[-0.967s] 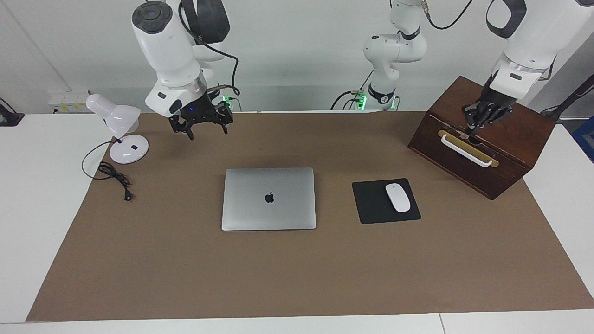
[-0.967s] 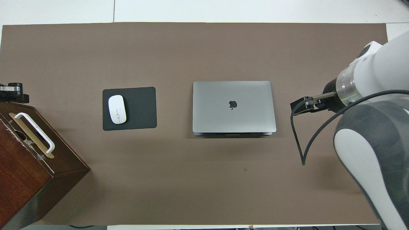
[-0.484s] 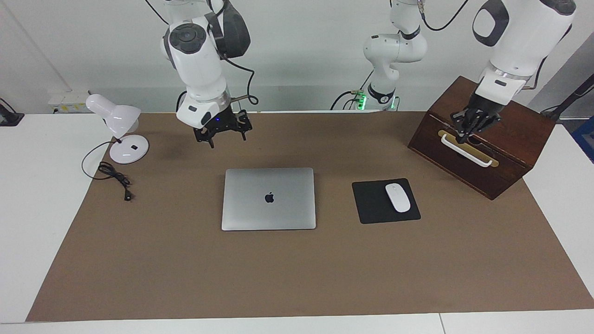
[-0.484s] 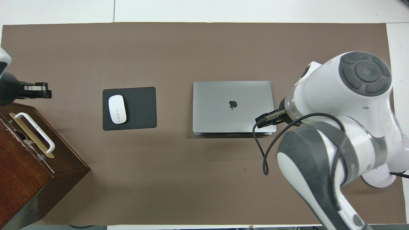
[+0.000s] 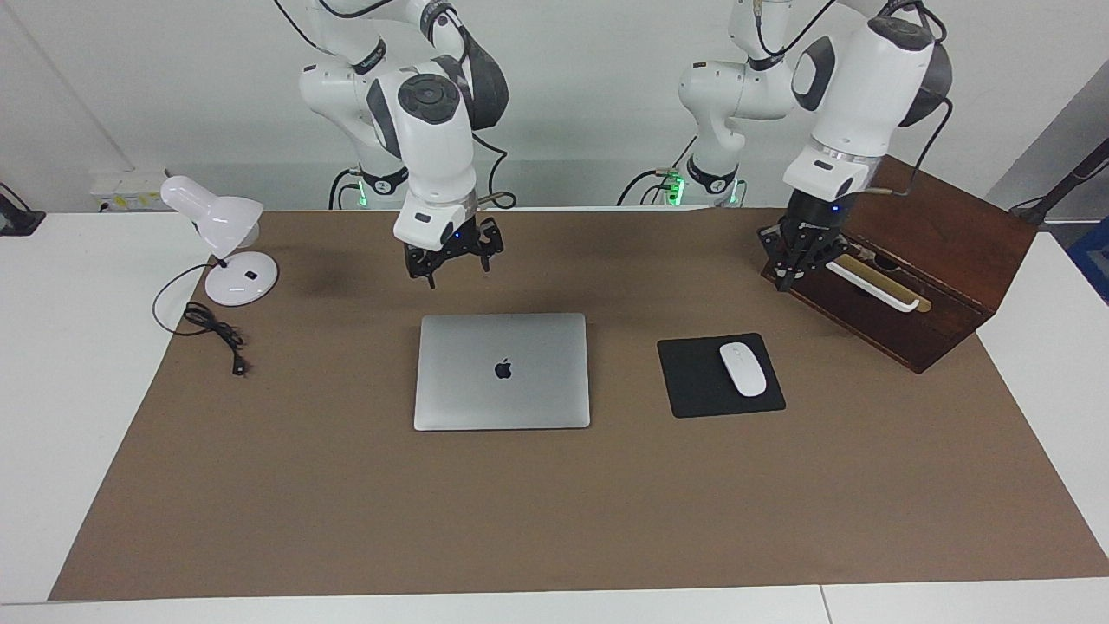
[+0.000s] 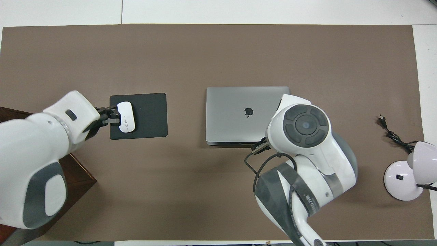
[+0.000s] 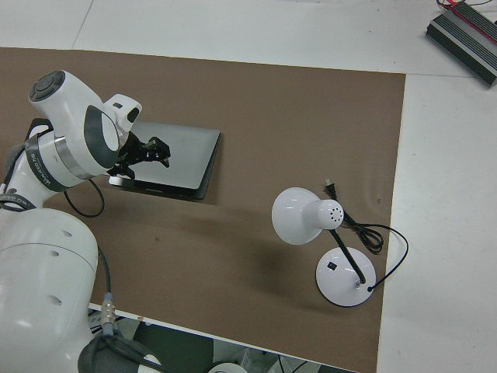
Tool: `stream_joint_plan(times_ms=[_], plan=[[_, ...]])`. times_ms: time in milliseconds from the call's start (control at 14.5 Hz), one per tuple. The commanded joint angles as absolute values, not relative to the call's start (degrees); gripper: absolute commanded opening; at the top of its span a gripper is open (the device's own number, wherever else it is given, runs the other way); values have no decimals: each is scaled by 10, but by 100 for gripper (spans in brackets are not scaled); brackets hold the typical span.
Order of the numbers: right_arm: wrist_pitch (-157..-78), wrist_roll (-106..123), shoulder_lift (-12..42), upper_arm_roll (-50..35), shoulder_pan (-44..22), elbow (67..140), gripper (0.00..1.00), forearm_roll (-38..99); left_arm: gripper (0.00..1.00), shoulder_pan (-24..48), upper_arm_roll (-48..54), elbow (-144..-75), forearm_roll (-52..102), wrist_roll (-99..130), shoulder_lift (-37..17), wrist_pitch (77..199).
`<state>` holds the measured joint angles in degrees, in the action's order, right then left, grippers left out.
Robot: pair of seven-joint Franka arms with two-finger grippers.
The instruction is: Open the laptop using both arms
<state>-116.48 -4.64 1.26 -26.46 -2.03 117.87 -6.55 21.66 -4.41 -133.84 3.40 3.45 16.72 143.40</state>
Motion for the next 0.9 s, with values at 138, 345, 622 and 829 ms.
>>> stream_joint_plan(times_ms=[138,345,622,829], plan=[[-1242,-36,17,-302,-20,1236,100,-153,0,274,-52,-1467,37,45,253,1519],[-1272,-40,25,-310,-21,1262,100,-217,0,300,-52,-1503,37,53,252,1583],[-1315,-62,37,-316,-20,1296,100,-268,0,338,-52,-1554,37,65,223,1710],[-1320,-61,38,-317,-20,1299,100,-296,0,377,-52,-1571,38,72,144,1838]])
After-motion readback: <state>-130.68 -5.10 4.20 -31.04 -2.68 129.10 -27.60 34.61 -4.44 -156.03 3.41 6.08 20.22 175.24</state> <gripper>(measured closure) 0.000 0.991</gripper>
